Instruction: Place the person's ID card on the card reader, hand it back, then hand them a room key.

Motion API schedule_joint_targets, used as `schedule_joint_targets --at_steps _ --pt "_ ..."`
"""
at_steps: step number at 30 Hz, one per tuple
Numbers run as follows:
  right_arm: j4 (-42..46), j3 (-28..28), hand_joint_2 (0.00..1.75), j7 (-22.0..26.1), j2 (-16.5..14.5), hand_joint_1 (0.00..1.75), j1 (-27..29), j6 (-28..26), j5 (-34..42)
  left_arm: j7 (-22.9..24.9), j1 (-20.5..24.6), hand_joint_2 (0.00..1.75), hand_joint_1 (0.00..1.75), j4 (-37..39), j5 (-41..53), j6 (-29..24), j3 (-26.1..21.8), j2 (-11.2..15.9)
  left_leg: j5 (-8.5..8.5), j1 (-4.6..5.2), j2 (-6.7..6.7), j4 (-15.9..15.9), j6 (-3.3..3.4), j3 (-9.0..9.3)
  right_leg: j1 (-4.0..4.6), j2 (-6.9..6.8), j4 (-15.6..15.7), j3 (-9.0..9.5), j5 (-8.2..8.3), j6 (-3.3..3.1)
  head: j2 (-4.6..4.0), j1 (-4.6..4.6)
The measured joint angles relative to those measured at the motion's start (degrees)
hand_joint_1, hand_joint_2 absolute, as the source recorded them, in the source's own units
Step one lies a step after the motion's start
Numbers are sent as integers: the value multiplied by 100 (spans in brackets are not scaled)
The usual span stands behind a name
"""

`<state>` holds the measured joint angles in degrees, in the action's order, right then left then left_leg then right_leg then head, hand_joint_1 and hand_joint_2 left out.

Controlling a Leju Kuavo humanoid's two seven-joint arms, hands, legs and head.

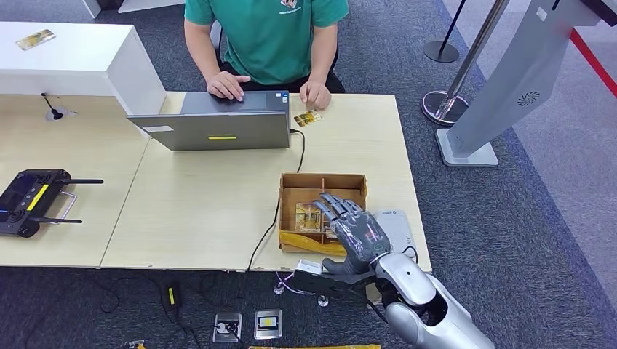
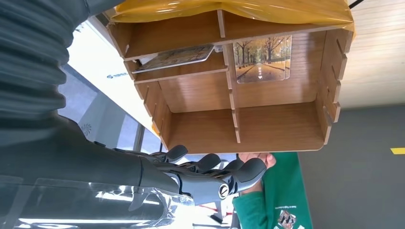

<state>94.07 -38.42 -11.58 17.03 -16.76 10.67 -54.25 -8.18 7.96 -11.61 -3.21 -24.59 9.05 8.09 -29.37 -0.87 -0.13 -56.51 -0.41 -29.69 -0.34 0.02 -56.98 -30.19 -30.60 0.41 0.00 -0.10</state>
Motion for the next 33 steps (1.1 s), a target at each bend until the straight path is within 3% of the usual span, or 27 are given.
schedule_joint_targets --at_steps 33 --pt "-608 5 175 10 -81 0 -81 -149 -37 0 1 0 0 0 -48 17 9 -2 0 0 0 0 0 0 0 0 0 0 0 0 0 0"
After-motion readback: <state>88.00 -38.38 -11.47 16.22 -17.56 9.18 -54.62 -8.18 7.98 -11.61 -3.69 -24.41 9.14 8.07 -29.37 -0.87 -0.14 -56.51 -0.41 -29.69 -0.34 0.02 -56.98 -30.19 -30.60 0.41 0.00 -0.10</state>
